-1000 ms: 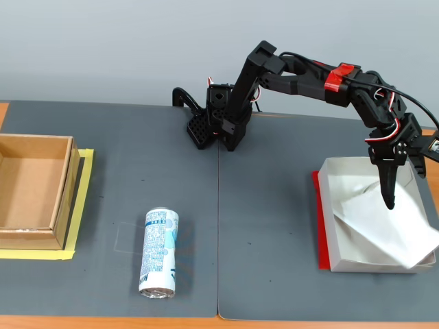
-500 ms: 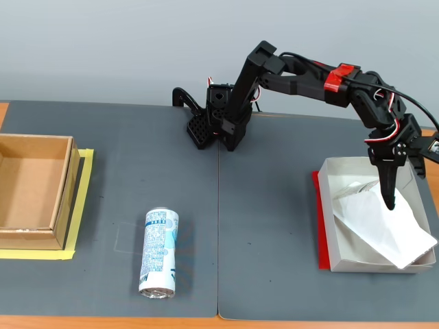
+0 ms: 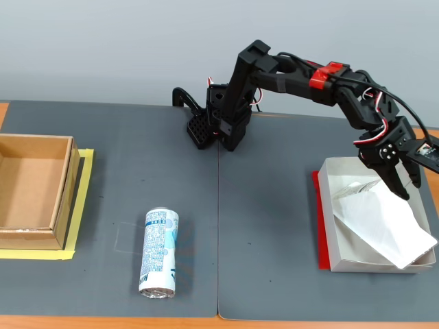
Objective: Pick the sandwich and put it in the gray box
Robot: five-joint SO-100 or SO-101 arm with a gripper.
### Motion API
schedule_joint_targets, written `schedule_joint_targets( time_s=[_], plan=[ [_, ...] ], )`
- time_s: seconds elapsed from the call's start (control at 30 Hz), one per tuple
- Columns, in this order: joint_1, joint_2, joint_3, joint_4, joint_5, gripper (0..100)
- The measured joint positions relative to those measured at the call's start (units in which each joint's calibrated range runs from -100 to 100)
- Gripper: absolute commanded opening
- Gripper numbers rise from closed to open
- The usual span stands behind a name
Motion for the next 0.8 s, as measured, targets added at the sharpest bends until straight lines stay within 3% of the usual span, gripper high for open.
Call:
schedule_joint_targets(
  time_s=[0.37,0.8],
  plan=[
    [7.6,-7.3,2.7,0.0,0.0,2],
    [21.6,-31.4,30.7,0.0,0.0,2]
  ],
)
